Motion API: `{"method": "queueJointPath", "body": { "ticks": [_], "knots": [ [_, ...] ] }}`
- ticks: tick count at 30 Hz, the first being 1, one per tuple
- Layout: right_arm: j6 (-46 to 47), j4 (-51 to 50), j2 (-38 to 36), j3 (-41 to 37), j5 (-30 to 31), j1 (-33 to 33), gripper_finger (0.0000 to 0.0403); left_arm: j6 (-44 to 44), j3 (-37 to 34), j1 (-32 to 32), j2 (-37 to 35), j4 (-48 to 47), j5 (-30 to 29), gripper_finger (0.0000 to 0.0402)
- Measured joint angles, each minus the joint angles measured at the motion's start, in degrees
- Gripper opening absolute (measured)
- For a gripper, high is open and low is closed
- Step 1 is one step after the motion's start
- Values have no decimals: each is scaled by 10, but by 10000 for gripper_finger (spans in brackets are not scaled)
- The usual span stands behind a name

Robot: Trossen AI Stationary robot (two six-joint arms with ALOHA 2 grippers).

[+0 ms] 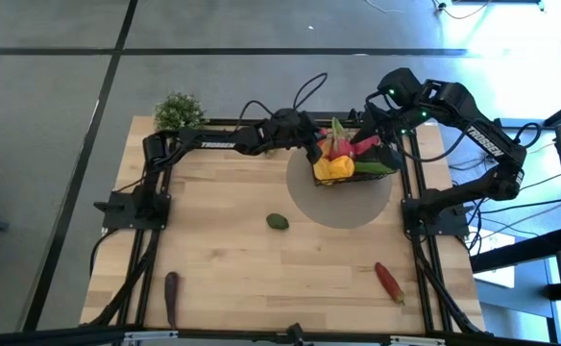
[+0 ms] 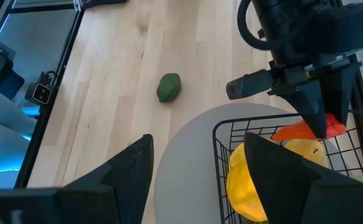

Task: Build produce basket
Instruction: Put the carrot into the wire basket

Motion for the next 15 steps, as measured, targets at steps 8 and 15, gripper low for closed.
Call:
{"method": "queueJointPath", "body": {
  "ticks": [8,15],
  "knots": [
    [0,0,0,0,0,0,240,-15,1,0,0,-7,0,86],
    [0,0,0,0,0,0,240,-65,1,0,0,-11,-23,82]
  ]
}}
